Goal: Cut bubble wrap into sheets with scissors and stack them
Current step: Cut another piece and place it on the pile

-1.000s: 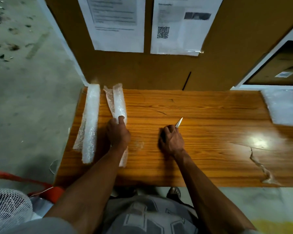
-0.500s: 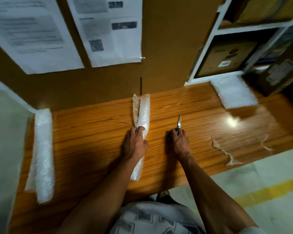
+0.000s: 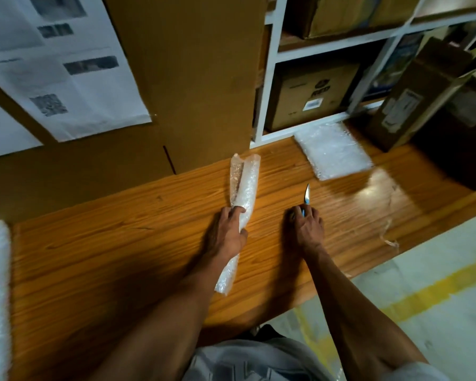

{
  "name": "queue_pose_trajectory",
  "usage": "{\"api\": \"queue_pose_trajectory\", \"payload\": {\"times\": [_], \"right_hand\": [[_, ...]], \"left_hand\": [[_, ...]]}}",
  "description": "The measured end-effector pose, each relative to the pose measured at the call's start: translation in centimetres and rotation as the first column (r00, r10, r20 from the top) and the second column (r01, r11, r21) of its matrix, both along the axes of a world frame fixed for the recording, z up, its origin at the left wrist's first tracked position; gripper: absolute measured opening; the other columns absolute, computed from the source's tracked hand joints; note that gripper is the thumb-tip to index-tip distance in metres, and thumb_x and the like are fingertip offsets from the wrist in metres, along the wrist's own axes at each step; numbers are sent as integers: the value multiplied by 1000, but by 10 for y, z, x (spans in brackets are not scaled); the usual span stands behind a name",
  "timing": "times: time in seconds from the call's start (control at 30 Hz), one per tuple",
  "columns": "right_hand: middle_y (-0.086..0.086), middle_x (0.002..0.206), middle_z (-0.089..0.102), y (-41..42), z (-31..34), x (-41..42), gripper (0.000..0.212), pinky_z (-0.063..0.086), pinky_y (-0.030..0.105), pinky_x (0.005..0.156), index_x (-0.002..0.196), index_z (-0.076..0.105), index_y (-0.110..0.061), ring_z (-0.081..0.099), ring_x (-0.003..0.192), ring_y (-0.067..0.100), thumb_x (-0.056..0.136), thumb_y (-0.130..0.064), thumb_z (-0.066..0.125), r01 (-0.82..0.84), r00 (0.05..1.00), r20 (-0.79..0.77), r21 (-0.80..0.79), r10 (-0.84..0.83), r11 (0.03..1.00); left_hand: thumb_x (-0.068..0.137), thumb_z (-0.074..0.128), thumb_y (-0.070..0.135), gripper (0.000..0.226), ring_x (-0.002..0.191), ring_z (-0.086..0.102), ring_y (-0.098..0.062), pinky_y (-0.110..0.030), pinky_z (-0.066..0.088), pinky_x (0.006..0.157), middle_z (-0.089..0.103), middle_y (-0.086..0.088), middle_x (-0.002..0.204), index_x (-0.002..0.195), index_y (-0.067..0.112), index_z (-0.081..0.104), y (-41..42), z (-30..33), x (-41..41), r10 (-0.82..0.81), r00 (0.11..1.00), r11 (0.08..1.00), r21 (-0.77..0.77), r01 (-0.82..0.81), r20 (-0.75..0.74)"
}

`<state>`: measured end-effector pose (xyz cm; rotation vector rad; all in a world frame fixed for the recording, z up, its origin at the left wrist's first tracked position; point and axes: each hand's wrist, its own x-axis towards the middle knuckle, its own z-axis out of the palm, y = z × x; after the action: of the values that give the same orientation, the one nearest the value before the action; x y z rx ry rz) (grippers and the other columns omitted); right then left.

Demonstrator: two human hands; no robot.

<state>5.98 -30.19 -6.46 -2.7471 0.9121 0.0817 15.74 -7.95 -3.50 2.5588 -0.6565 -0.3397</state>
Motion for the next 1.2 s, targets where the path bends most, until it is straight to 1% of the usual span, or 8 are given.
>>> {"api": "queue_pose_trajectory", "payload": {"times": [0.37,0.5,0.63,0.7,0.87,0.97,1.07,1.2], "right_hand": [[15,160,41,10,35,32,77,32,58,118,155,41,-14,37,147,40,85,-23,69,-246,903,344,-84,259,966],[8,164,38,38,51,48,78,18,58,124,162,32,-22,28,154,34,92,-37,66,-425,873,228,-82,432,902],[6,144,61,73,58,52,60,37,50,112,151,46,-29,54,133,31,95,-45,62,-484,875,-6,47,484,874],[4,129,70,90,54,49,46,52,46,98,138,57,-31,65,120,31,95,-44,62,-438,894,-22,175,448,882],[15,98,77,134,43,38,20,55,33,73,105,74,-14,73,95,32,92,-28,67,-245,967,55,442,247,863],[12,82,76,156,35,27,11,59,32,69,92,76,-8,72,76,24,89,-18,72,-6,994,82,728,-78,686],[13,74,72,171,30,12,12,60,42,66,89,75,-6,68,64,25,93,-14,67,106,975,5,868,-222,485],[14,80,78,175,8,1,21,65,55,72,88,77,-7,77,74,33,86,-24,65,177,957,-23,834,-288,522]], "left_hand": [[85,62,8,78,128,50,-22,-40,39,106,55,5,139,151,37,33,-7,9,10,-206,969,977,83,196,139],[84,60,2,92,144,31,-23,-45,21,113,49,-3,148,157,41,20,21,25,32,-194,979,974,132,184,68],[88,62,13,51,146,25,-23,-51,13,112,55,14,144,126,48,62,48,35,49,-305,943,943,182,279,136],[88,70,21,35,143,22,-25,-54,16,110,49,13,145,110,48,69,58,31,53,-259,944,958,176,225,206],[89,66,19,48,137,33,-29,-49,31,111,40,1,151,132,38,57,69,21,43,133,975,986,74,-147,176],[92,67,31,37,124,48,-34,-45,40,107,48,-10,139,126,22,58,77,14,28,277,961,956,-102,-275,1],[85,74,43,60,122,50,-34,-45,46,103,44,-10,139,137,25,50,91,2,10,262,960,960,-79,-270,-102],[77,81,42,95,126,44,-32,-45,47,102,34,-7,144,152,42,23,111,-7,-7,92,995,994,59,-90,-42]]}}
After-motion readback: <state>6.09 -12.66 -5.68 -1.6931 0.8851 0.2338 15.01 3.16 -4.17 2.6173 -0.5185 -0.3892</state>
